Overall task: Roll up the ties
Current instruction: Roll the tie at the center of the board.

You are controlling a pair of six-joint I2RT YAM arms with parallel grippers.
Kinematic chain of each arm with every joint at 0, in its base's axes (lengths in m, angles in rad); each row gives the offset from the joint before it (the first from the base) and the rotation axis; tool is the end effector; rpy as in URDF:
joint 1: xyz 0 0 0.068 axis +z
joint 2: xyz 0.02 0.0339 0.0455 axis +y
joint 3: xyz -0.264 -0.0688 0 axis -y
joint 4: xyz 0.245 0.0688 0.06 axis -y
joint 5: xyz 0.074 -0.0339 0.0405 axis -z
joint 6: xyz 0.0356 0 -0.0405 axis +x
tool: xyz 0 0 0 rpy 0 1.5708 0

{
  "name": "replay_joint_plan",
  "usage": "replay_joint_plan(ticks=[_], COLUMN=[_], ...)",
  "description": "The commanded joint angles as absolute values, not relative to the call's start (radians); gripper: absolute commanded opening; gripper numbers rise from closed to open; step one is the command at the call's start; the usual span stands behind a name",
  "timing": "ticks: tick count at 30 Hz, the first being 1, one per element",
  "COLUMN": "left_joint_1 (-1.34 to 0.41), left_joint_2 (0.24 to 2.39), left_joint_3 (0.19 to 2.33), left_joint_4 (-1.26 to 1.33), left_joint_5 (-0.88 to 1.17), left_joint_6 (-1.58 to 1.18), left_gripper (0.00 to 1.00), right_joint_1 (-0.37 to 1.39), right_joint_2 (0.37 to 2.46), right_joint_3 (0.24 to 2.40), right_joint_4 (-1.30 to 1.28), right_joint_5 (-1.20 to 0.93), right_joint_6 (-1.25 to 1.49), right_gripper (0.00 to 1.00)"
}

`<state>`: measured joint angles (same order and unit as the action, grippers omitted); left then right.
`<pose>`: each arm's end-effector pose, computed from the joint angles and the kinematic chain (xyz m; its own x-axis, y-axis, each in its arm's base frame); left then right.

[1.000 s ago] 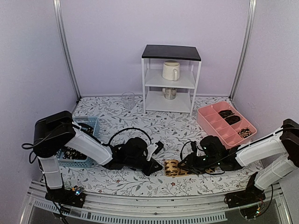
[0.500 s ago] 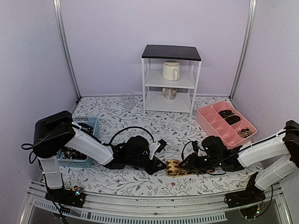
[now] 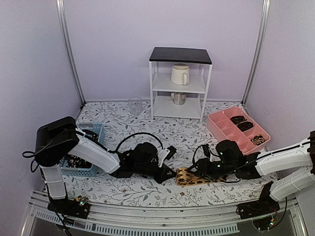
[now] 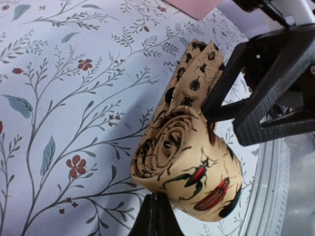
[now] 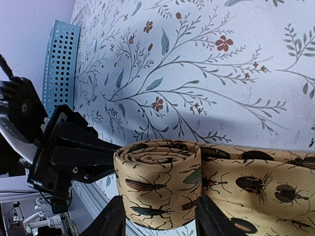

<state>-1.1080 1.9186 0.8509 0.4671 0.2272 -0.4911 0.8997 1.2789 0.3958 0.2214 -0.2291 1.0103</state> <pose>0.1582 -0.3350 0.1146 -0.6728 0.3192 -0.6675 0.7229 0.4754 -0.5013 0.1377 0.1864 0.1483 -0.9435 0.1383 -0.3012 -0.1410 0.6549 0.7424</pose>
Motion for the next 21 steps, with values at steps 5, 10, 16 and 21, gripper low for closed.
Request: replay_joint_plan(ticks=[5,10,16,21], left_joint_1=[-1.13,-1.13,-1.13,-1.13], left_joint_2=[1.926,1.92,1.906,1.892], left_joint_3=[0.871,0.871,0.874,0.883], left_joint_4=[0.477,0.475,0.46,0.437], left_joint_5=[0.23,0.226,0.213,0.199], left_joint_6=[-0.486,-0.484,-0.484,-0.492], left_gripper=[0.0,0.0,0.0,0.09], right_joint_1=[0.935,0.939,0.938,0.936], right_joint_2=[1.38,1.412,1.37,1.338], right_joint_3=[0.484,0.495,0.443,0.399], right_joint_4=[0.18,0.138,0.136,0.15], right_joint_5=[-0.24,-0.212,-0.16,-0.14], right_joint_6=[0.978,0.974,0.987,1.003], right_gripper=[0.53,0.46,0.37,0.36])
